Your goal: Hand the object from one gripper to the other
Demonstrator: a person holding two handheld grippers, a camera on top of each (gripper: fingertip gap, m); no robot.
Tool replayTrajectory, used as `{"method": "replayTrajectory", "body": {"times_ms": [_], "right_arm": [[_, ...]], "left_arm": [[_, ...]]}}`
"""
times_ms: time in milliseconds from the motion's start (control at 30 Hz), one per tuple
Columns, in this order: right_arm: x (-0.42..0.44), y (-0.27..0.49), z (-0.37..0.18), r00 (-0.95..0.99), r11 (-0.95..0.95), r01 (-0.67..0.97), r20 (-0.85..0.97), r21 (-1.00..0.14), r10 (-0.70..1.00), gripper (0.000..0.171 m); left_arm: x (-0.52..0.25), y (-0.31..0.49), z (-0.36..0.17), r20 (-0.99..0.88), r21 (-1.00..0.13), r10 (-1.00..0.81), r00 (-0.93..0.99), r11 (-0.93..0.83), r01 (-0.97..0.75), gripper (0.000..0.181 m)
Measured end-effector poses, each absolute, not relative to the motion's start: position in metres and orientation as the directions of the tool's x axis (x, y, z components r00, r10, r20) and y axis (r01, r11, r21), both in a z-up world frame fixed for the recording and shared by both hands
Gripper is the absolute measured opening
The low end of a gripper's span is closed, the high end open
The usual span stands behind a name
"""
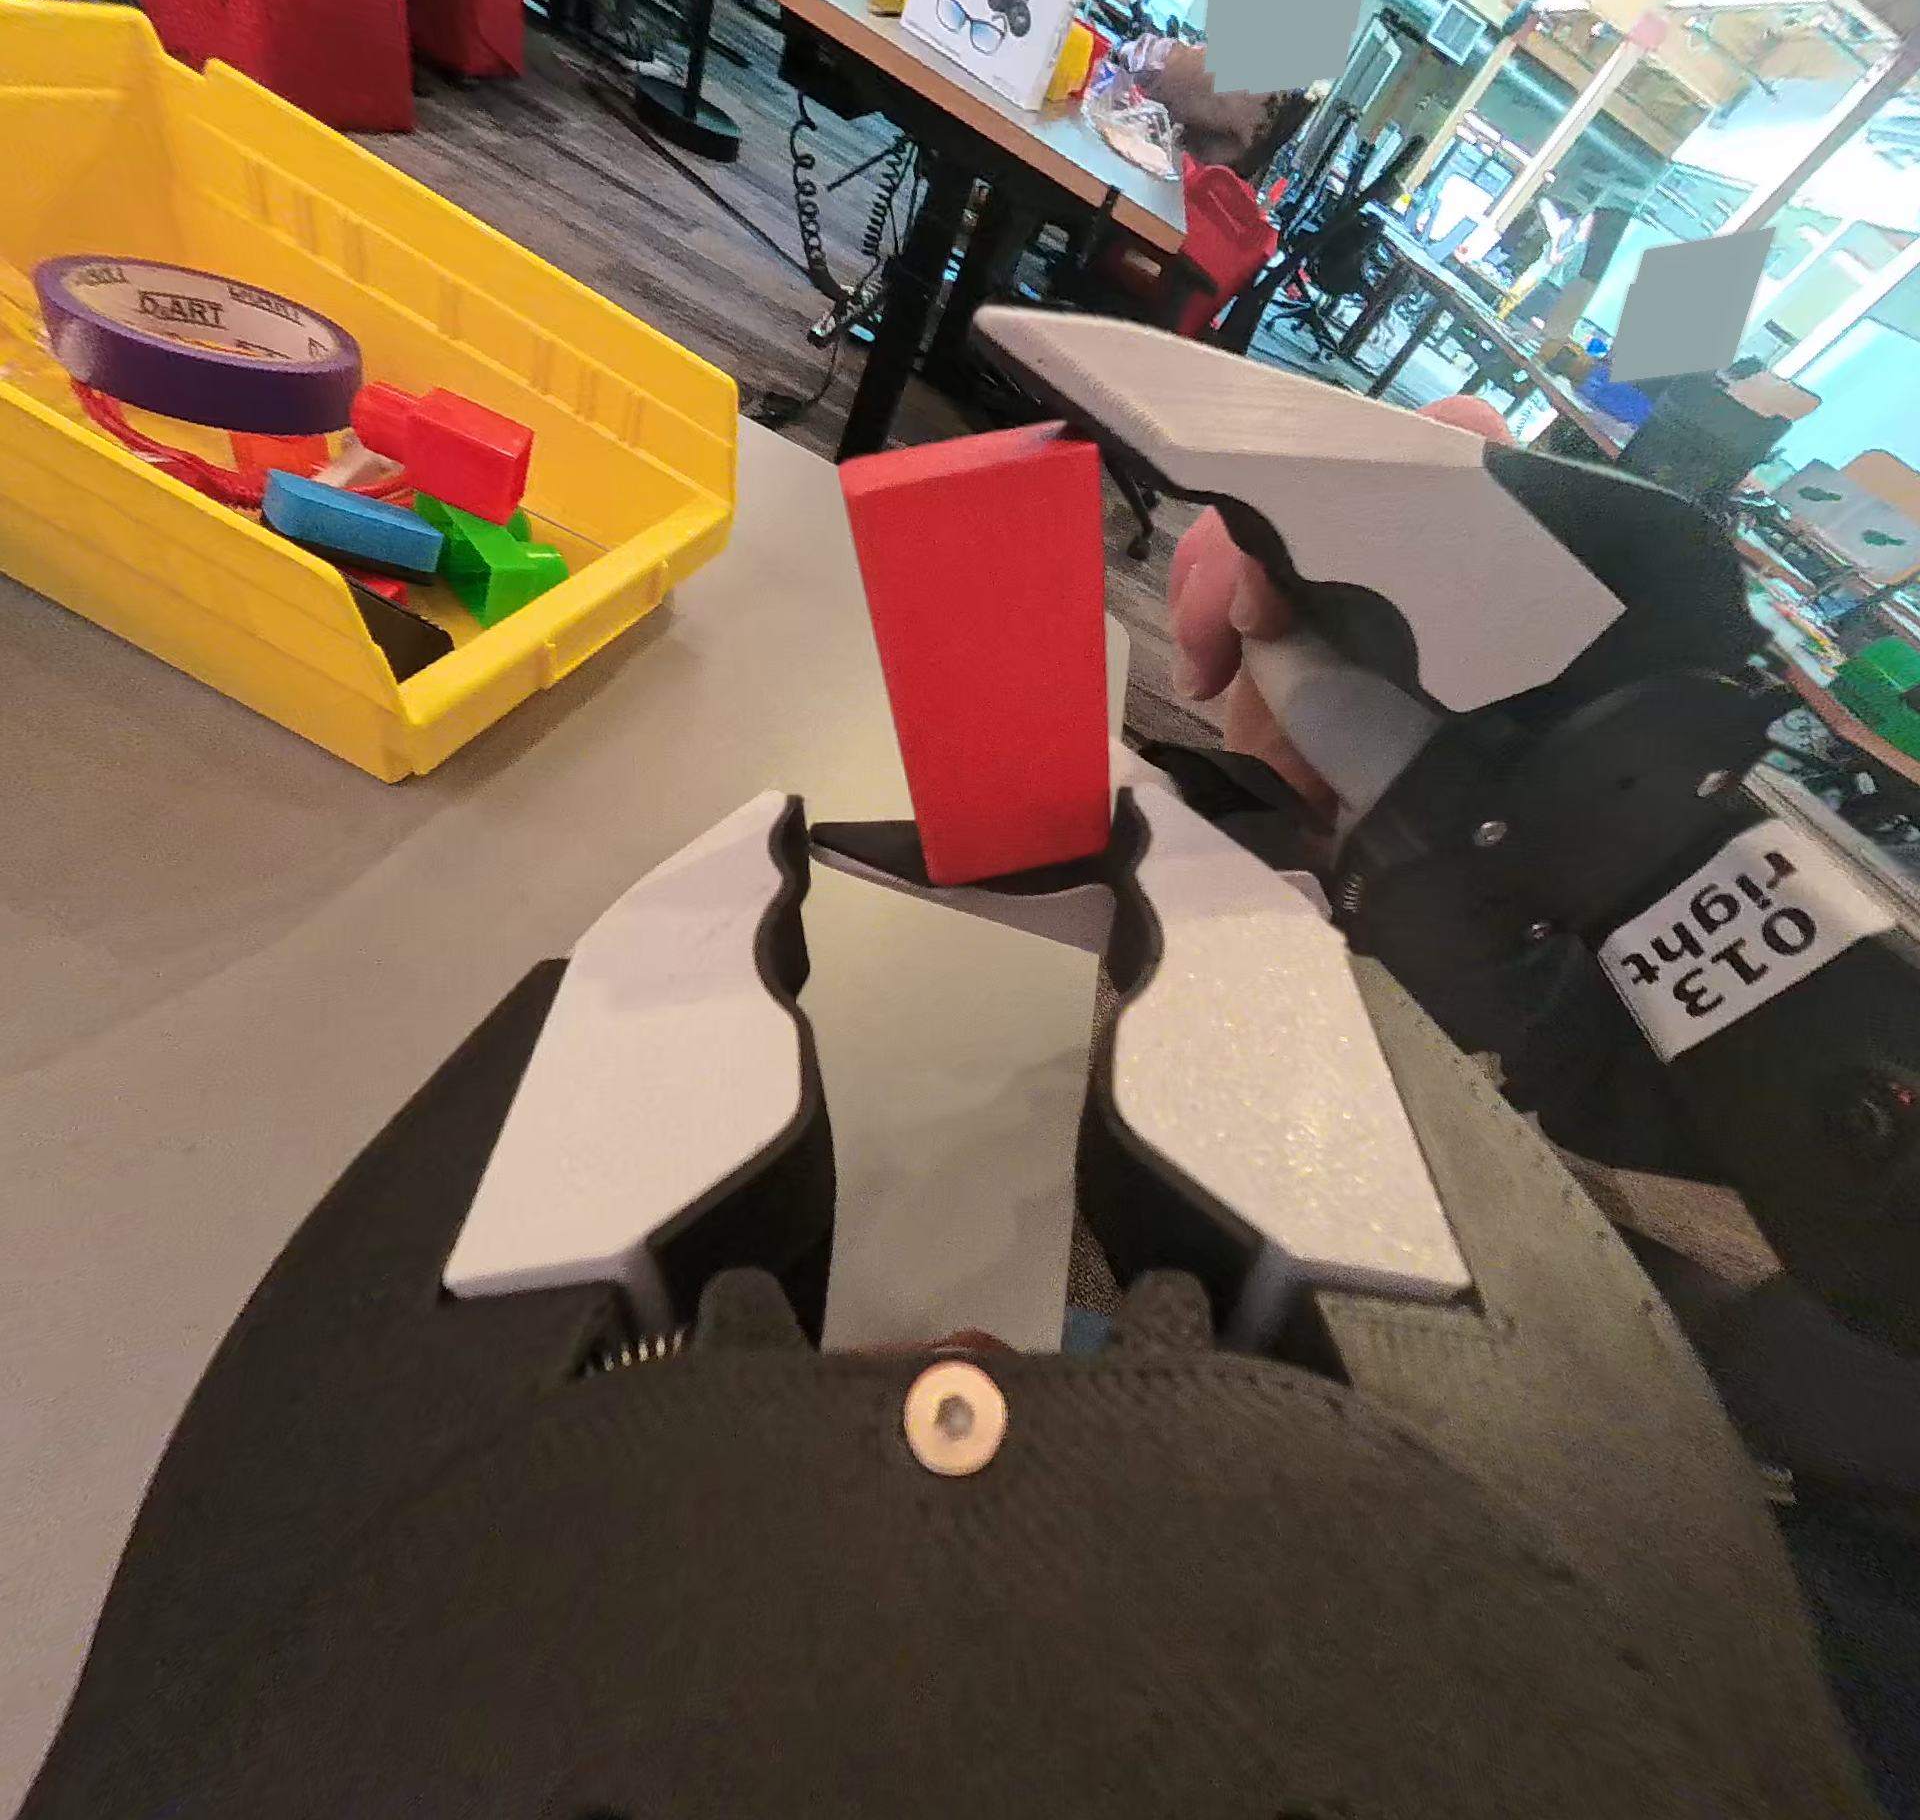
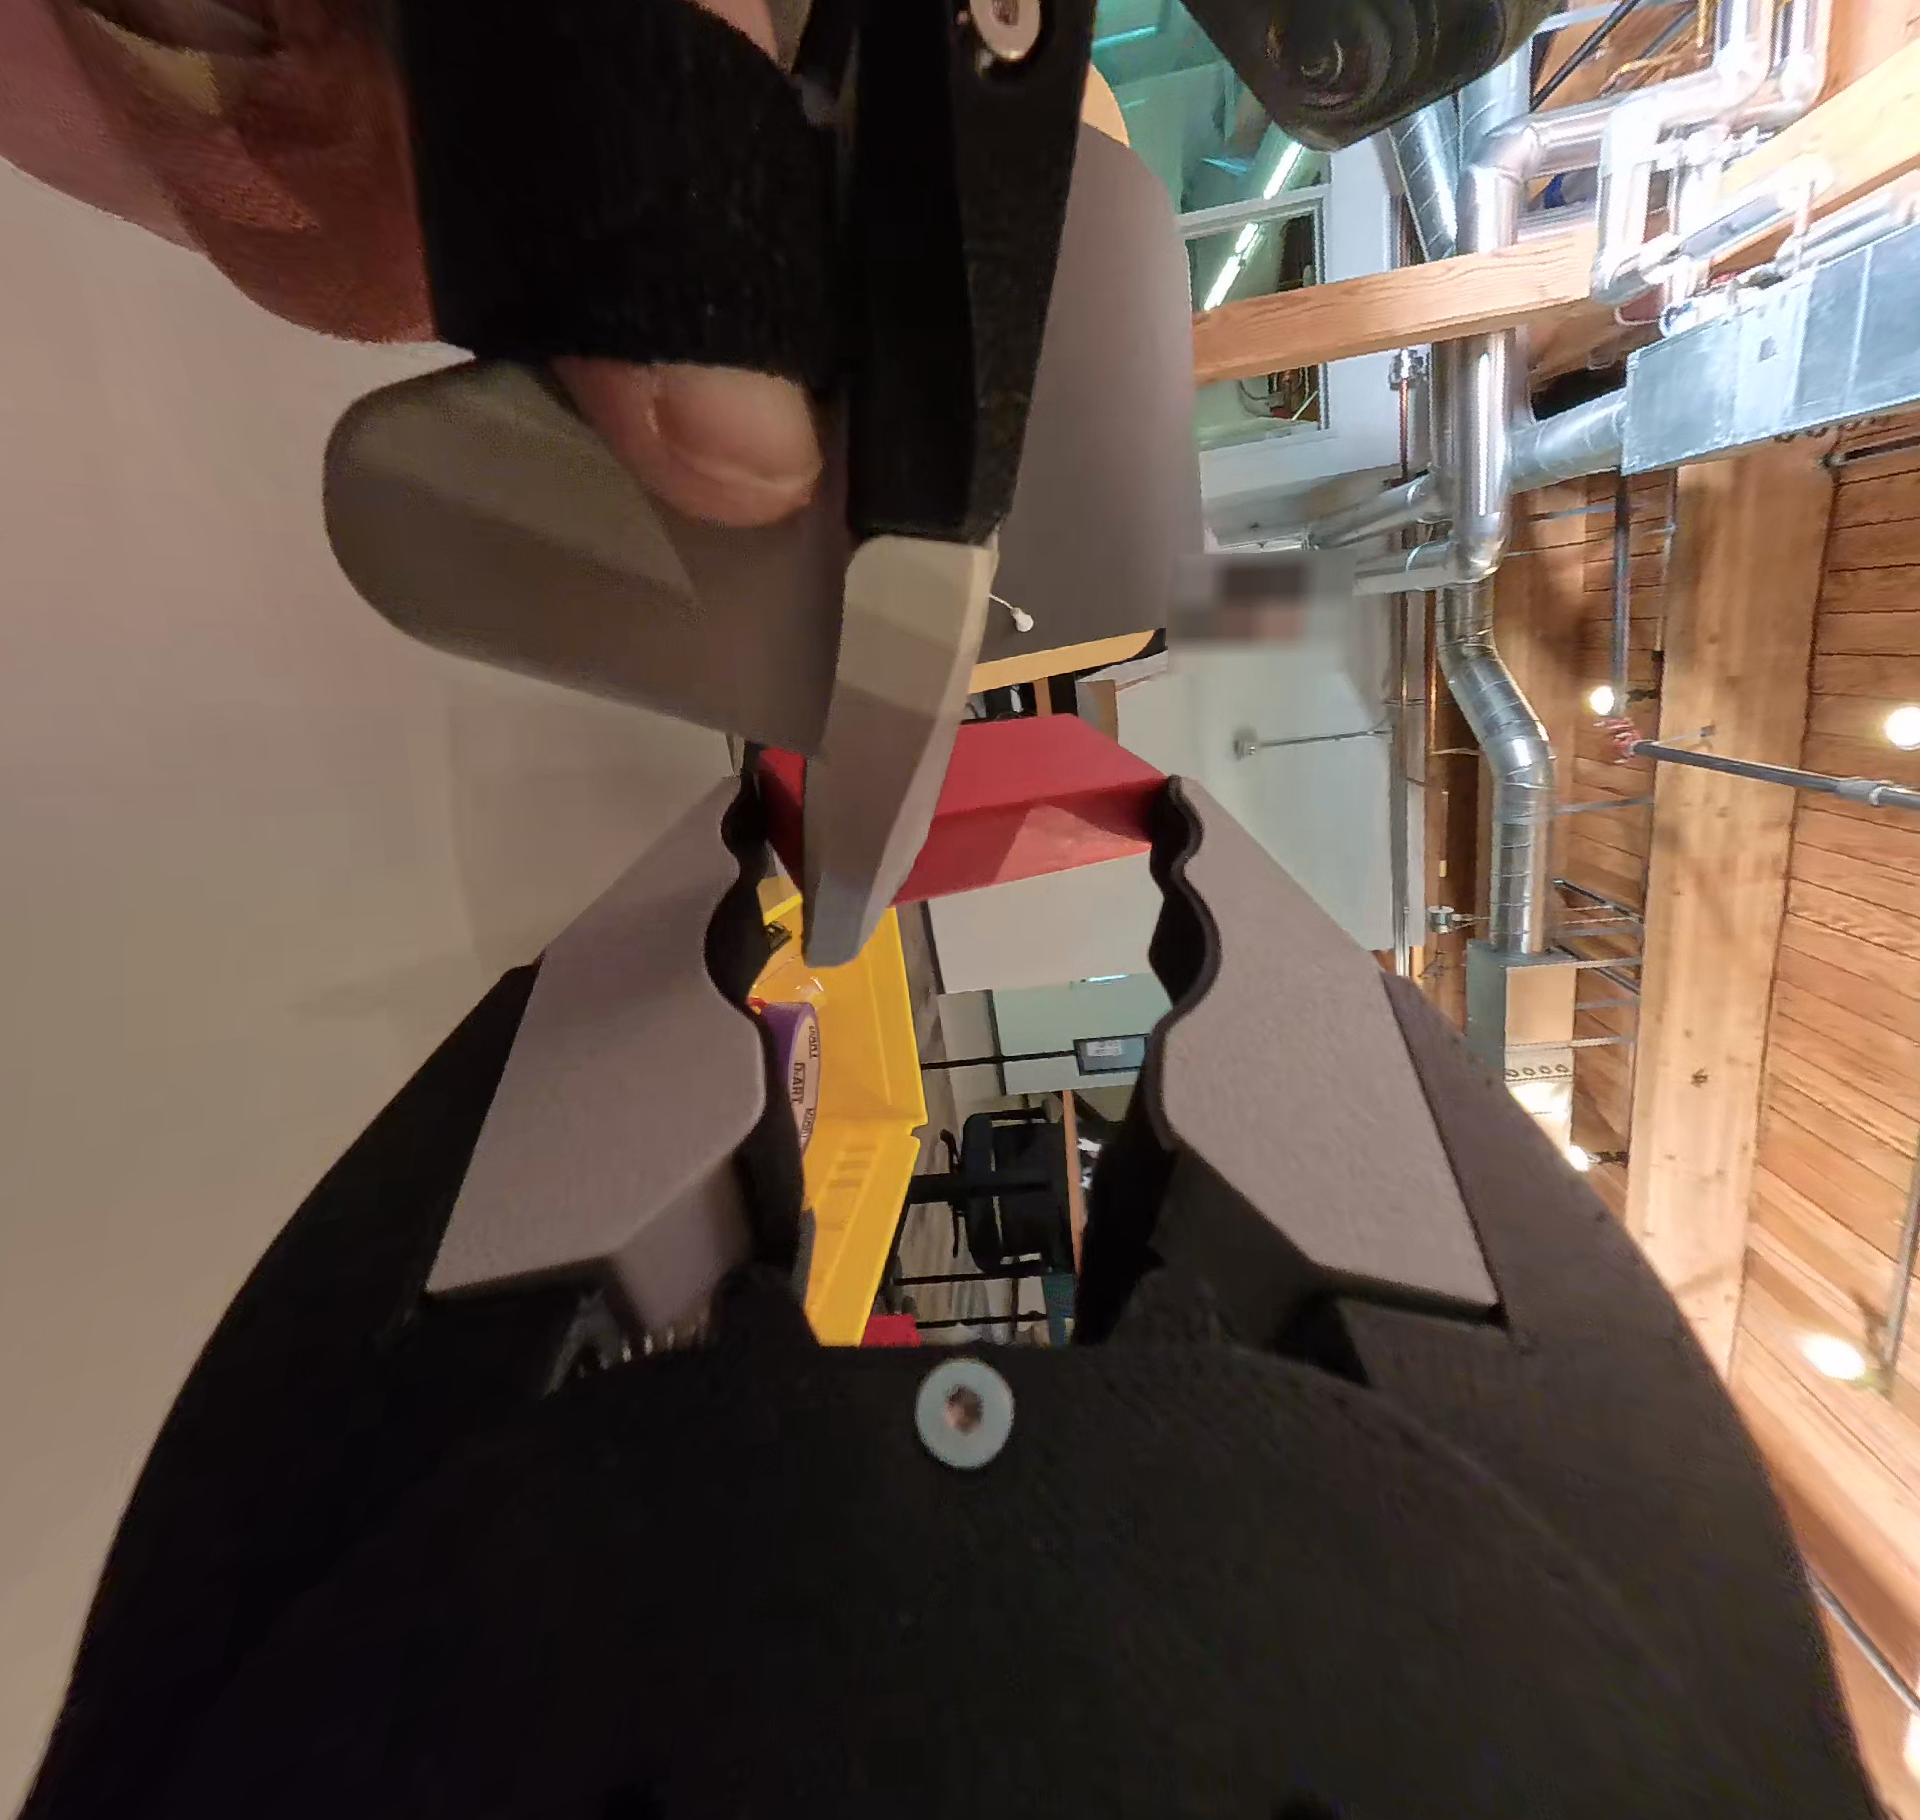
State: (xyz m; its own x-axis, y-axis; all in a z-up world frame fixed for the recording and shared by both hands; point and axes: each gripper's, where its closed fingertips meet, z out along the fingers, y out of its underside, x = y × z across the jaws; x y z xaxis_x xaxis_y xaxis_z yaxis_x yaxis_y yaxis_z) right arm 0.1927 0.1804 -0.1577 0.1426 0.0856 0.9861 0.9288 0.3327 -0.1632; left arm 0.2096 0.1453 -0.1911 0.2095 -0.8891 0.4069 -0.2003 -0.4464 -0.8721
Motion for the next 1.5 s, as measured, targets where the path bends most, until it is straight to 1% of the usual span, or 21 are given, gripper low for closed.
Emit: {"method": "replayTrajectory", "body": {"times_ms": [233, 333, 367, 400, 467, 533, 600, 767, 833, 867, 967, 1033, 1100, 1133, 1200, 1267, 1333, 1400, 1433, 1500], "right_arm": [[0.193, 0.182, -0.161, 0.129, 0.343, 0.928, 0.990, -0.144, 0.064, 0.073], [0.193, 0.180, -0.162, 0.141, 0.358, 0.921, 0.988, -0.156, 0.067, 0.073], [0.192, 0.177, -0.161, 0.147, 0.378, 0.912, 0.987, -0.162, 0.067, 0.066], [0.191, 0.175, -0.158, 0.153, 0.391, 0.906, 0.987, -0.162, 0.056, 0.065], [0.191, 0.175, -0.159, 0.155, 0.387, 0.907, 0.986, -0.166, 0.060, 0.064], [0.191, 0.176, -0.158, 0.156, 0.388, 0.906, 0.986, -0.168, 0.064, 0.065], [0.191, 0.177, -0.158, 0.151, 0.389, 0.907, 0.987, -0.164, 0.063, 0.064], [0.194, 0.176, -0.159, 0.149, 0.391, 0.905, 0.986, -0.167, 0.077, 0.065], [0.198, 0.175, -0.160, 0.182, 0.393, 0.893, 0.975, -0.218, 0.126, 0.068], [0.201, 0.175, -0.161, 0.224, 0.390, 0.879, 0.959, -0.275, 0.172, 0.071], [0.210, 0.174, -0.174, 0.326, 0.346, 0.817, 0.865, -0.460, 0.381, 0.079], [0.209, 0.166, -0.182, 0.361, 0.325, 0.748, 0.766, -0.578, 0.531, 0.081], [0.206, 0.157, -0.182, 0.393, 0.297, 0.660, 0.654, -0.690, 0.647, 0.082], [0.204, 0.153, -0.180, 0.406, 0.268, 0.602, 0.577, -0.752, 0.708, 0.081], [0.198, 0.144, -0.173, 0.414, 0.185, 0.441, 0.382, -0.878, 0.826, 0.084], [0.193, 0.134, -0.161, 0.351, 0.075, 0.246, 0.161, -0.966, 0.922, 0.086], [0.195, 0.134, -0.151, 0.296, -0.028, 0.113, 0.006, -0.993, 0.955, 0.085], [0.199, 0.134, -0.147, 0.264, -0.073, 0.048, -0.058, -0.996, 0.963, 0.079], [0.201, 0.136, -0.145, 0.277, -0.084, 0.032, -0.072, -0.996, 0.958, 0.077], [0.201, 0.140, -0.151, 0.336, -0.091, 0.081, -0.058, -0.993, 0.940, 0.075]], "left_arm": [[0.211, 0.148, -0.194, 0.376, -0.890, -0.896, 0.236, -0.420, -0.175, 0.054], [0.211, 0.148, -0.194, 0.374, -0.893, -0.898, 0.230, -0.416, -0.173, 0.053], [0.211, 0.149, -0.194, 0.367, -0.895, -0.900, 0.236, -0.411, -0.174, 0.050], [0.207, 0.156, -0.193, 0.339, -0.907, -0.902, 0.268, -0.389, -0.160, 0.033], [0.207, 0.154, -0.192, 0.357, -0.902, -0.903, 0.240, -0.400, -0.162, 0.033], [0.207, 0.155, -0.193, 0.293, -0.920, -0.919, 0.263, -0.346, -0.185, 0.033], [0.207, 0.156, -0.192, 0.301, -0.918, -0.920, 0.251, -0.351, -0.185, 0.033], [0.205, 0.161, -0.192, 0.247, -0.932, -0.933, 0.263, -0.303, -0.201, 0.033], [0.201, 0.167, -0.189, 0.185, -0.944, -0.940, 0.287, -0.251, -0.213, 0.033], [0.198, 0.172, -0.188, 0.140, -0.951, -0.942, 0.306, -0.214, -0.224, 0.033], [0.188, 0.187, -0.182, -0.124, -0.951, -0.932, 0.342, 0.013, -0.309, 0.033], [0.183, 0.194, -0.179, -0.343, -0.895, -0.883, 0.321, 0.203, -0.398, 0.033], [0.178, 0.202, -0.173, -0.538, -0.798, -0.790, 0.295, 0.364, -0.480, 0.033], [0.179, 0.200, -0.169, -0.613, -0.747, -0.748, 0.255, 0.443, -0.495, 0.033], [0.179, 0.200, -0.161, -0.734, -0.645, -0.644, 0.214, 0.565, -0.514, 0.033], [0.184, 0.190, -0.156, -0.821, -0.545, -0.553, 0.142, 0.684, -0.485, 0.033], [0.187, 0.183, -0.152, -0.887, -0.440, -0.451, 0.098, 0.761, -0.477, 0.033], [0.189, 0.181, -0.152, -0.916, -0.379, -0.395, 0.072, 0.792, -0.480, 0.033], [0.189, 0.182, -0.154, -0.926, -0.353, -0.373, 0.060, 0.797, -0.490, 0.033], [0.188, 0.187, -0.156, -0.944, -0.301, -0.327, 0.048, 0.792, -0.531, 0.033]]}}
